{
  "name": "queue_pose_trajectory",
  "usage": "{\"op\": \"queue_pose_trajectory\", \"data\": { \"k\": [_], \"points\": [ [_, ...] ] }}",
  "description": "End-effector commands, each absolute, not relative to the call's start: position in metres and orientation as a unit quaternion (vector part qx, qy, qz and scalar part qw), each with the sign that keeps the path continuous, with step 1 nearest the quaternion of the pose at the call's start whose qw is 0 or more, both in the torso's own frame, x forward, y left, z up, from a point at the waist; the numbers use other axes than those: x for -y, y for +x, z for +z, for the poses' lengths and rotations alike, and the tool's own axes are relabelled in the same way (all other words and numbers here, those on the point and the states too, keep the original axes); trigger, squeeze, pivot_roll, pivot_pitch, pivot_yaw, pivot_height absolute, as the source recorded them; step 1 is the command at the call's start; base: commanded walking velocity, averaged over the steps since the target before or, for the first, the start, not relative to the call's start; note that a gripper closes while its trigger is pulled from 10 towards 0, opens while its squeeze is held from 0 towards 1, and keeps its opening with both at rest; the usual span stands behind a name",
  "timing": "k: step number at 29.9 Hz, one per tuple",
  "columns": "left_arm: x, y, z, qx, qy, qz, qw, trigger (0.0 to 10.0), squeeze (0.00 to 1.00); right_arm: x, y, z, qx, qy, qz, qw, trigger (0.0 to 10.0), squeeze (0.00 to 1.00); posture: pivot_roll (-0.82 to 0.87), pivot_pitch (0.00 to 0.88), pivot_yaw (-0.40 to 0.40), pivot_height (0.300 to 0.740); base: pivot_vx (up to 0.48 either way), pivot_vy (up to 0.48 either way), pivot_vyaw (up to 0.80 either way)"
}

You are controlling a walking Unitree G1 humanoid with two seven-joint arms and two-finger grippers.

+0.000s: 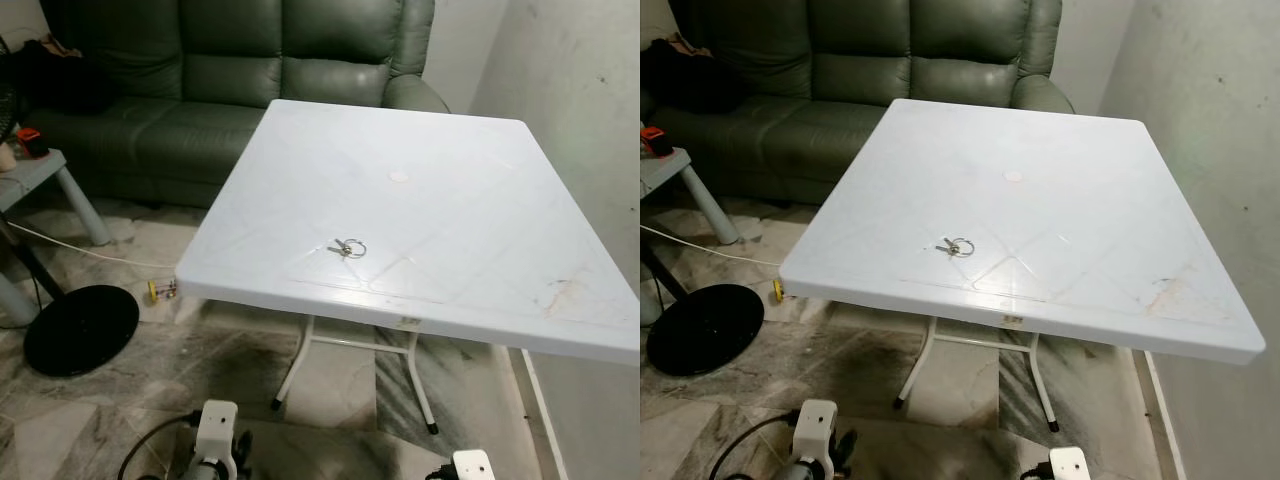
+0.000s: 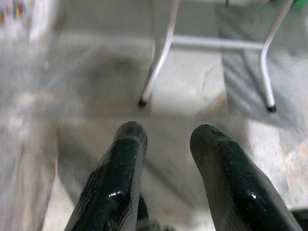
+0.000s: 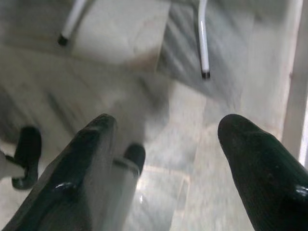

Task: Hang keys on a hook

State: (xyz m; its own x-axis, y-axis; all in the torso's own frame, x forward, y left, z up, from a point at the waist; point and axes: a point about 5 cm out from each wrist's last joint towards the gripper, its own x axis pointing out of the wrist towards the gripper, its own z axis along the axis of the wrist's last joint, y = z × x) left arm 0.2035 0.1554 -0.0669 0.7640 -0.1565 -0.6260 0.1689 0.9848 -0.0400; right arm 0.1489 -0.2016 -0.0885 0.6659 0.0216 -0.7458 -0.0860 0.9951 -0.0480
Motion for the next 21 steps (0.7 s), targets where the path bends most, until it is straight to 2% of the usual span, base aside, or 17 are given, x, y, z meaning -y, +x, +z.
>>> {"op": "queue_pose_trajectory", "data": {
  "k": [1,9,10,14,21],
  "points": [
    [-0.15,0.205,-0.062,-0.304,0.051,-0.139,0.941,10.0,0.0,0.206,0.157,-0.082,-0.379,-0.044,0.035,0.924,10.0,0.0,0.07,0.0,-0.043,0.74,0.0,0.0,0.0],
    [-0.132,0.211,-0.049,-0.222,0.123,-0.245,0.936,10.0,0.0,0.206,0.175,-0.066,-0.299,-0.036,0.064,0.951,10.0,0.0,0.07,0.0,-0.049,0.74,0.0,0.0,0.0],
    [-0.128,0.214,-0.044,-0.197,0.13,-0.267,0.934,10.0,0.0,0.205,0.182,-0.059,-0.266,-0.028,0.072,0.961,10.0,0.0,0.07,0.0,-0.047,0.74,0.0,0.0,0.0],
    [-0.125,0.219,-0.036,-0.169,0.129,-0.281,0.936,10.0,0.0,0.204,0.191,-0.049,-0.225,-0.022,0.076,0.971,10.0,0.0,0.07,0.0,-0.046,0.74,0.0,0.0,0.0],
    [-0.125,0.236,-0.014,-0.094,0.134,-0.294,0.942,10.0,0.0,0.211,0.213,-0.025,-0.136,0.022,0.036,0.99,10.0,0.0,0.07,0.0,-0.041,0.74,0.0,0.0,0.0]
  ]
}}
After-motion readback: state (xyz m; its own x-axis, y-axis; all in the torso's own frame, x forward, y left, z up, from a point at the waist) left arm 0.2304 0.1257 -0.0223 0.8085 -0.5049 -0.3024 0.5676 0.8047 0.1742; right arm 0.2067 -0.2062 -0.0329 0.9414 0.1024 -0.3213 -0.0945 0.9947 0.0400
